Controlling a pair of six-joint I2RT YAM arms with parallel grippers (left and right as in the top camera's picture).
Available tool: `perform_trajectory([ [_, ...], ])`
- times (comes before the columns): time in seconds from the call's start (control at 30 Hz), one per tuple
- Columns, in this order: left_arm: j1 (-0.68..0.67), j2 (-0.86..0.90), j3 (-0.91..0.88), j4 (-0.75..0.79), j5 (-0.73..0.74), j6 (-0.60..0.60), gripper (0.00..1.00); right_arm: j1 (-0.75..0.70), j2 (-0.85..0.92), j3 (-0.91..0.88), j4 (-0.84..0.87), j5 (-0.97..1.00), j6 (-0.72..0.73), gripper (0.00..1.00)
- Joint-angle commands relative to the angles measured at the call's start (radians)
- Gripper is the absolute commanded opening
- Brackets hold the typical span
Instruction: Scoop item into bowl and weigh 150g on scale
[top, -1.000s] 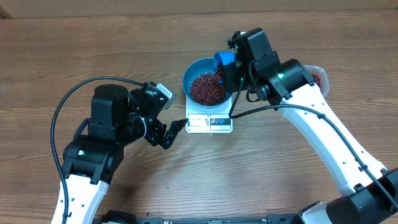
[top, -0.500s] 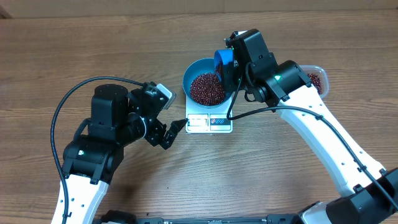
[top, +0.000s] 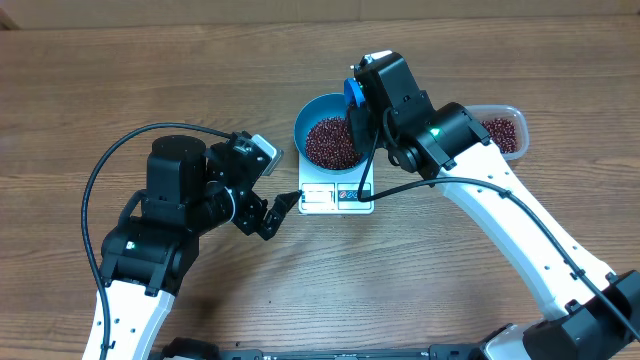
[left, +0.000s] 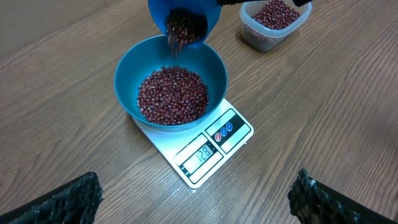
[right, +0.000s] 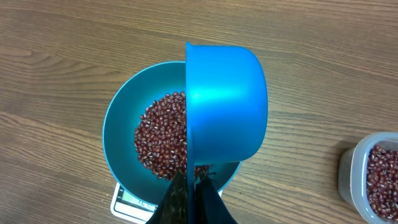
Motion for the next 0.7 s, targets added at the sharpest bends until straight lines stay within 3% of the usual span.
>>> perform_trajectory([
  [0.0,0.005,0.003,0.026,0.004,0.015,0.022,1.0,0.003,-0.031,0.031,0.009,0.026,-0.006,0.04],
  [0.67,0.005,0.003,0.026,0.004,0.015,0.022,1.0,0.003,-0.03,0.031,0.01,0.026,-0.056,0.04],
])
